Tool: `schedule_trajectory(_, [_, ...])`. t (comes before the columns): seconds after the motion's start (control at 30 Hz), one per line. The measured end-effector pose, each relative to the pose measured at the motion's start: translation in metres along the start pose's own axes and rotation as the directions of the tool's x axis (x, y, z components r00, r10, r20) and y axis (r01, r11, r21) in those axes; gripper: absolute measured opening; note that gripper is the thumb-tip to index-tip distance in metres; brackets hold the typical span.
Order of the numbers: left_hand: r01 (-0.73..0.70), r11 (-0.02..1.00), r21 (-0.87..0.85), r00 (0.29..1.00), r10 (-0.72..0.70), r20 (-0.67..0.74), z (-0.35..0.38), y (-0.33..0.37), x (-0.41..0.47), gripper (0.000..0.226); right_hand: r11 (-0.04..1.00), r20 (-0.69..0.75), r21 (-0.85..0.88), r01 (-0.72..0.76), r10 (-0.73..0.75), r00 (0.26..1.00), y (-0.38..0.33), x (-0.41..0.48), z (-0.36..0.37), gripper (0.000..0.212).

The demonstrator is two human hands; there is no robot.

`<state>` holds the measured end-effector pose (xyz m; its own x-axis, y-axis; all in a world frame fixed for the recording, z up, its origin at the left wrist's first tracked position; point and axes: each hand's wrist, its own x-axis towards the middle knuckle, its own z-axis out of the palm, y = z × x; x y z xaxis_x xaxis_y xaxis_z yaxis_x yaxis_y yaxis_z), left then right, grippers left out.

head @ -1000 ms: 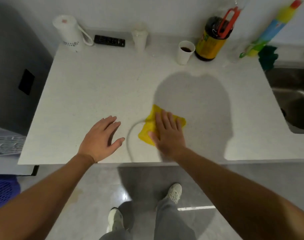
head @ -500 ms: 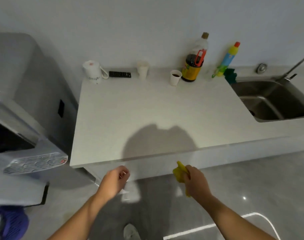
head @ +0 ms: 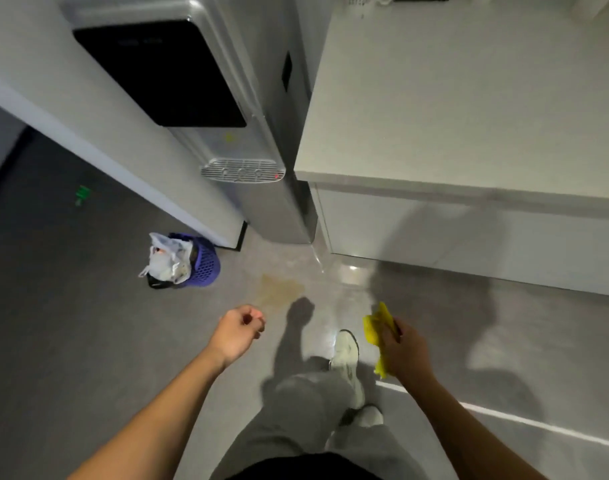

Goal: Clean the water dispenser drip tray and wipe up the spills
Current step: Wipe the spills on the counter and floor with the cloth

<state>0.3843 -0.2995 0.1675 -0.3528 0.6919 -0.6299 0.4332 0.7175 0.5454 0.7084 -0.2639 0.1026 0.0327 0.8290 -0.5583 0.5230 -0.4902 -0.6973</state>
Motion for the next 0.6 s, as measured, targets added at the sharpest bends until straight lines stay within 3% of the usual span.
schedule_trajectory(0.1, [0.037,0.999,-0.007,0.999,-0.037,-0.037,-0.024,-0.036,-0.016,0.014,1.0,0.059,0.026,-0.007,0.005,0.998,-0.003,-0.02,0.043,0.032])
schedule_trajectory(0.2, [0.052,0.998,-0.039,0.997,-0.054,-0.06,-0.051,-0.066,-0.02,0.015,1.0,0.087,0.02,0.009,-0.01,0.996,-0.019,-0.04,0.083,0.019])
schedule_trajectory(0.3, [0.038,0.998,-0.051,0.999,-0.04,-0.034,-0.077,-0.093,-0.007,0.019,0.999,0.055,-0.026,0.043,-0.041,0.998,-0.039,-0.051,0.122,0.03])
schedule_trajectory(0.53, [-0.085,0.996,-0.033,0.996,0.086,0.033,-0.135,-0.156,0.089,0.023,0.989,0.005,-0.144,0.009,-0.008,1.0,-0.081,-0.038,0.236,0.013])
schedule_trajectory(0.6, [-0.112,0.994,-0.017,0.992,0.113,0.062,-0.15,-0.169,0.124,0.028,0.986,0.009,-0.164,-0.018,0.02,1.0,-0.092,-0.027,0.27,0.022])
